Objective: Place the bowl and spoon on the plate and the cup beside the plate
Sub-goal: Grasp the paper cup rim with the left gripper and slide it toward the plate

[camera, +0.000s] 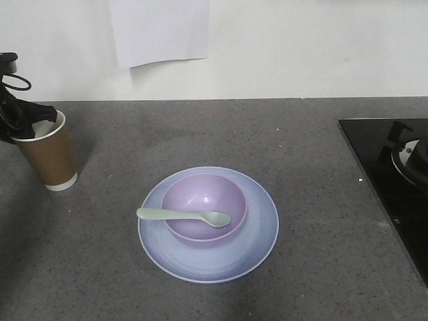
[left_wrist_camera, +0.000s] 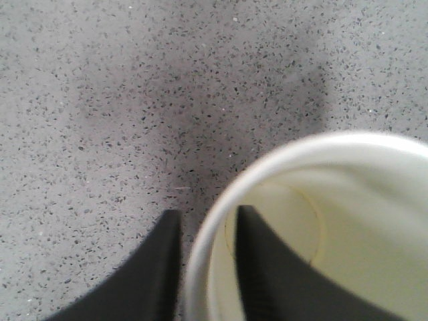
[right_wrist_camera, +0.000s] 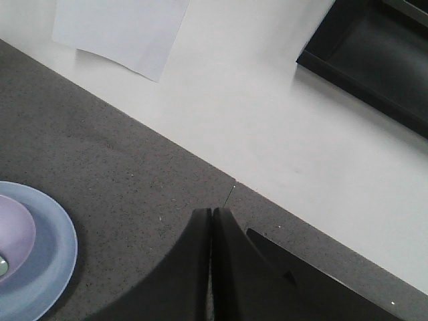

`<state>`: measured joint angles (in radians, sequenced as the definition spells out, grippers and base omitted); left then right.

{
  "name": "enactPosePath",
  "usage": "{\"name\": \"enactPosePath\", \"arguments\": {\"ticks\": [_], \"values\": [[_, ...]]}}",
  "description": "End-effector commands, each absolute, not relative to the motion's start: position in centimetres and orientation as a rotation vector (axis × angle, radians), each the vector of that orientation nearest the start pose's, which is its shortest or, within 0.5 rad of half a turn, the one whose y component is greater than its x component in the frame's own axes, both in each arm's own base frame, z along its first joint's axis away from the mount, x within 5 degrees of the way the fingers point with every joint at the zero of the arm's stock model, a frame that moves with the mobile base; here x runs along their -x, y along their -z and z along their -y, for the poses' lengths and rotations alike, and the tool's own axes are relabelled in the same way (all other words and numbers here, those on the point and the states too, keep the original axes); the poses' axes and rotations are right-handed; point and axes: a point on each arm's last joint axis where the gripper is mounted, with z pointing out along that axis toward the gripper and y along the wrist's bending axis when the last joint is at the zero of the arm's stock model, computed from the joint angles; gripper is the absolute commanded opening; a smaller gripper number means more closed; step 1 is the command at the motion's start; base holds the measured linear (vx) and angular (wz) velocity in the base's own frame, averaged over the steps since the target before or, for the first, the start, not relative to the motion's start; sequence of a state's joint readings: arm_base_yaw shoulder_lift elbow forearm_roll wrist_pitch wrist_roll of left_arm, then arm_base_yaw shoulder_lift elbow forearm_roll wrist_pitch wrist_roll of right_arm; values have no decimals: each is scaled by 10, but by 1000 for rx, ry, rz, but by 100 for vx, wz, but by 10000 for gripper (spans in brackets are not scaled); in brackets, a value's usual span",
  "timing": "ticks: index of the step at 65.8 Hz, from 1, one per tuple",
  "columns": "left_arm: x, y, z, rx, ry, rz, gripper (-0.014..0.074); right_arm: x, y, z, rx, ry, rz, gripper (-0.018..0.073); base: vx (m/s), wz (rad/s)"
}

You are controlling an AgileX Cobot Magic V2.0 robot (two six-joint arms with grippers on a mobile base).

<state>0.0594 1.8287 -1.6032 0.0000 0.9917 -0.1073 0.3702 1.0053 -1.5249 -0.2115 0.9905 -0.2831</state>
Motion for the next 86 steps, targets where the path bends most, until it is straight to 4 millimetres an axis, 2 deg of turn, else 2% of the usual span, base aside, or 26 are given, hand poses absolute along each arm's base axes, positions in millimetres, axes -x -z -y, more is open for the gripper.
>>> {"name": "enactPosePath", "arguments": {"ticks": [1,3,14,25,33,39,46,52,65,70,86], "values": [[-394,-317,-22,224,34,-2600,14,-151,-522,-40,593,201,-1761,-5,0,0],[-394,-318,-22,221,35,-2601,-8,-151,-522,-40,593,201,-1761,-5,0,0],[-384,-333,-17,143,82,-2590,-8,-151,-522,-41,592,199,-1762,-5,0,0],[-362,-362,-4,73,245,-2548,-7,-151,-522,-42,592,183,-1763,-5,0,0],[-344,-383,6,-38,338,-2511,-7,-151,-522,-42,585,161,-1767,-5,0,0],[-334,-390,9,-75,376,-2521,-7,-151,-522,-42,576,154,-1771,-5,0,0],[-330,-386,16,-113,394,-2574,-7,-151,-522,-42,563,146,-1774,-5,0,0],[-327,-374,28,-160,417,-2618,-7,-151,-522,-42,560,143,-1775,-5,0,0],[-320,-329,62,-304,448,-2702,-7,-151,-521,-42,558,141,-1781,-5,0,0],[-319,-317,68,-314,447,-2705,-7,-150,-521,-42,559,142,-1788,-5,0,0],[-318,-310,74,-319,449,-2705,-7,-150,-518,-41,565,149,-1817,-5,0,0]]}}
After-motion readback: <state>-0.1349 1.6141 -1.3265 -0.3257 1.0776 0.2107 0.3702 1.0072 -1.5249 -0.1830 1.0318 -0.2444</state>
